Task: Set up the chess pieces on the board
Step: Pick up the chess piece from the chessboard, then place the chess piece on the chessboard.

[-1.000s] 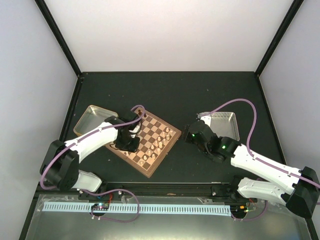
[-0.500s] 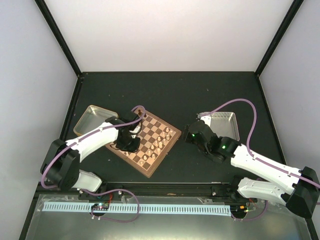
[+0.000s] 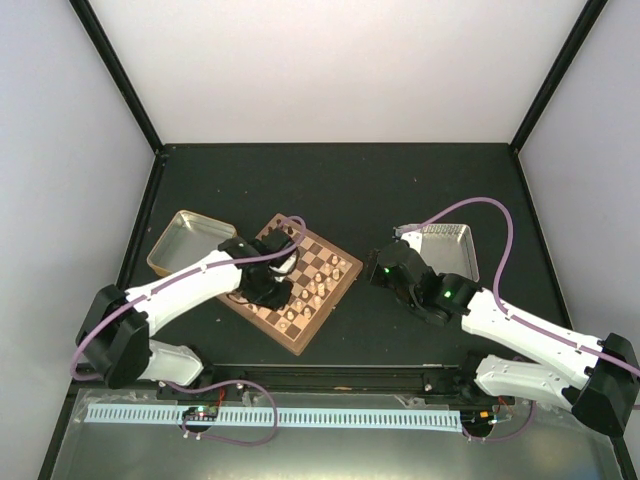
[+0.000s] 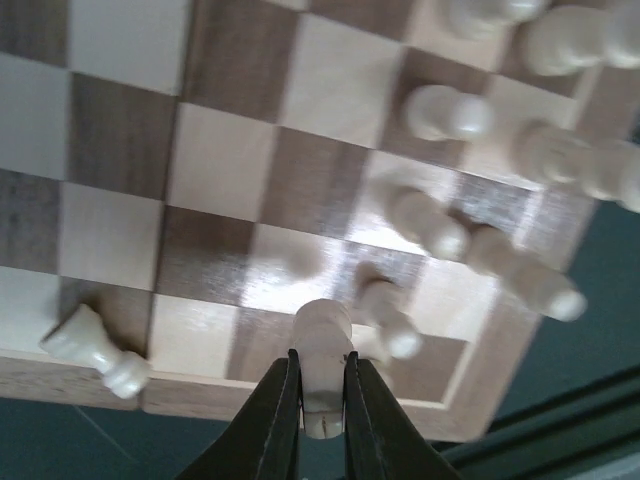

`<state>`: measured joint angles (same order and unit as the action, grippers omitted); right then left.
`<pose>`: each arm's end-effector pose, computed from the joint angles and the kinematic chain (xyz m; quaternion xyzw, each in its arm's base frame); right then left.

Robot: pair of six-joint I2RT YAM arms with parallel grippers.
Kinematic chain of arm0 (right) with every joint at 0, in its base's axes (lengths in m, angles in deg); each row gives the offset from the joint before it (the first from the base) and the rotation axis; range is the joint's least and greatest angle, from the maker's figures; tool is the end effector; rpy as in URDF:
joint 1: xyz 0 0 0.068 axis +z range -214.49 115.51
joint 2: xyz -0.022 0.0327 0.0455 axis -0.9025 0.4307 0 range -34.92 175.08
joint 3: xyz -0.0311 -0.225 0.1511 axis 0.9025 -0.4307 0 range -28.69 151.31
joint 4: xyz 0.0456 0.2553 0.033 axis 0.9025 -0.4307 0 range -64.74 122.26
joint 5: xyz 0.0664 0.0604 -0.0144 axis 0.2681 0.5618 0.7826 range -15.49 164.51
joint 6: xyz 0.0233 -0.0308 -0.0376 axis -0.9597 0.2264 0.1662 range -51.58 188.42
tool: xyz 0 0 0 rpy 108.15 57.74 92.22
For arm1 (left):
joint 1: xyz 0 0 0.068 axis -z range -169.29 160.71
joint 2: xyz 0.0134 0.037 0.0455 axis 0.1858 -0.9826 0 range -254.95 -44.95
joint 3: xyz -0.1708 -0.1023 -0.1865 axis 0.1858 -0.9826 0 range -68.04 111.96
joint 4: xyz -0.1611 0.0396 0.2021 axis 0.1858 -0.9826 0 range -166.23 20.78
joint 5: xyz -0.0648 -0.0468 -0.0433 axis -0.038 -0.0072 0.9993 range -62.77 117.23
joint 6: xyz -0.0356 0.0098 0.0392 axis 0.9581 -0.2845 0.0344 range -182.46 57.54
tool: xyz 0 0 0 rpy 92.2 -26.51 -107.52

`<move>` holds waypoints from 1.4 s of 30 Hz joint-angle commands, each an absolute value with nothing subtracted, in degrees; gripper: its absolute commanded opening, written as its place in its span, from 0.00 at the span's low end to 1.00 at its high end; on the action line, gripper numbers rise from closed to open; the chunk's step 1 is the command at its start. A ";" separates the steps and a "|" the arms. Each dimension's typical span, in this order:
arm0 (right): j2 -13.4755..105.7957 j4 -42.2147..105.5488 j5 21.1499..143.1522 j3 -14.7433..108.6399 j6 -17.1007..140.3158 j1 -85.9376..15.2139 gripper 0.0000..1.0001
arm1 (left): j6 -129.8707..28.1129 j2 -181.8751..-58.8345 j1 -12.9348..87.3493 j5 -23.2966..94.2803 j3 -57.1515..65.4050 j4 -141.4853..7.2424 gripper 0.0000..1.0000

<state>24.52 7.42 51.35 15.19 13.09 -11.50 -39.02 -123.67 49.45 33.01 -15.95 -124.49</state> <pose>0.1431 0.1666 0.2636 0.1024 0.8874 0.2264 0.3883 0.1769 -0.1466 0.2080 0.1362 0.9869 -0.0795 0.0345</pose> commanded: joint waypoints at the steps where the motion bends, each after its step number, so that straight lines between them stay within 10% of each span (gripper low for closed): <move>1: 23.60 7.92 50.65 14.57 13.03 -11.75 0.53 | -35.06 -121.02 55.39 31.49 -11.53 -128.28 0.05; 29: 22.53 7.48 50.61 12.98 12.28 -11.78 0.53 | -33.54 -132.65 65.29 32.43 -9.67 -123.17 0.09; 42: 22.17 7.21 50.57 13.03 12.33 -11.76 0.53 | -33.63 -130.77 65.20 32.64 -8.72 -124.48 0.28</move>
